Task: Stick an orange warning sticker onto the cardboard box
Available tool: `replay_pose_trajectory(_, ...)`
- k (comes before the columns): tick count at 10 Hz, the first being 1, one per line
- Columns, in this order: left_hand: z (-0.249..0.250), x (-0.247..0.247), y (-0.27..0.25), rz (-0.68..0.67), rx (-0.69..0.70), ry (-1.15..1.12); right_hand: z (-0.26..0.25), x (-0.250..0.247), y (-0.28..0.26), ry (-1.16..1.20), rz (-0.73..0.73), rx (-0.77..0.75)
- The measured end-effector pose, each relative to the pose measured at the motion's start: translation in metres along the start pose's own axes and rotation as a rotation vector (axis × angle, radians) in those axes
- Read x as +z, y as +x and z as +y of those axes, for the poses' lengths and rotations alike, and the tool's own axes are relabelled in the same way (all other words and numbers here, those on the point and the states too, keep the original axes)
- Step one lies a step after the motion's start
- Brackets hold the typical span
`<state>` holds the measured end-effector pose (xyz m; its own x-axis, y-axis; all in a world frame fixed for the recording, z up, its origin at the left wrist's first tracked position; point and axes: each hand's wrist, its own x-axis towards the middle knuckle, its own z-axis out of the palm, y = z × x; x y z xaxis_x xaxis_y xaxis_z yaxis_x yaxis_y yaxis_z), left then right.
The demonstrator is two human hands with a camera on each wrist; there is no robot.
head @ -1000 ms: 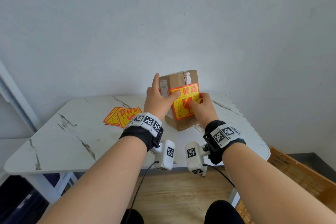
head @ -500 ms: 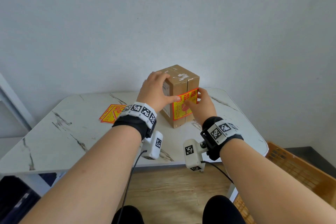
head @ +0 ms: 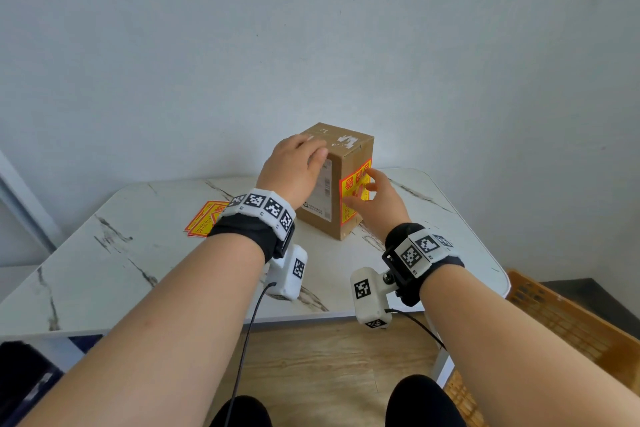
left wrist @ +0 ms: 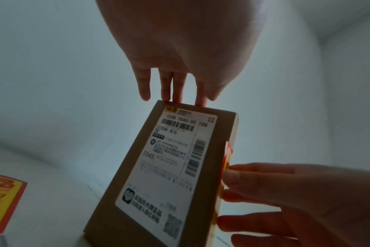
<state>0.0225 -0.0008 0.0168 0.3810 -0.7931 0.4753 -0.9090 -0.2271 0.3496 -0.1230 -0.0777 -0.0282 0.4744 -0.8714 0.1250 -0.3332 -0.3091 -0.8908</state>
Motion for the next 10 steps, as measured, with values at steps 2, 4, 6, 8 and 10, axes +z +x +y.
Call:
replay_pose_trajectory(2, -0.017, 0.000, 0.015, -0.119, -0.022, 0.000, -0.009, 0.002, 0.014, -0.064, -0.032, -0.026)
replay_pose_trajectory(4, -0.024, 0.005, 0.039, -0.253, -0.087, 0.045, -0.016, 0.011, 0.045, -0.086, -0.037, 0.018)
replay_pose_trajectory(6, -0.037, 0.016, 0.063, -0.155, -0.132, 0.108, -0.021, 0.032, 0.076, -0.096, -0.044, 0.009)
replay_pose_trajectory(8, -0.058, 0.023, 0.073, -0.154, -0.136, 0.133, -0.020, 0.053, 0.098, -0.106, -0.053, 0.003)
replay_pose_trajectory(10, -0.059, 0.018, 0.065, -0.143, -0.150, 0.140, -0.016, 0.052, 0.096, -0.106, -0.031, 0.001)
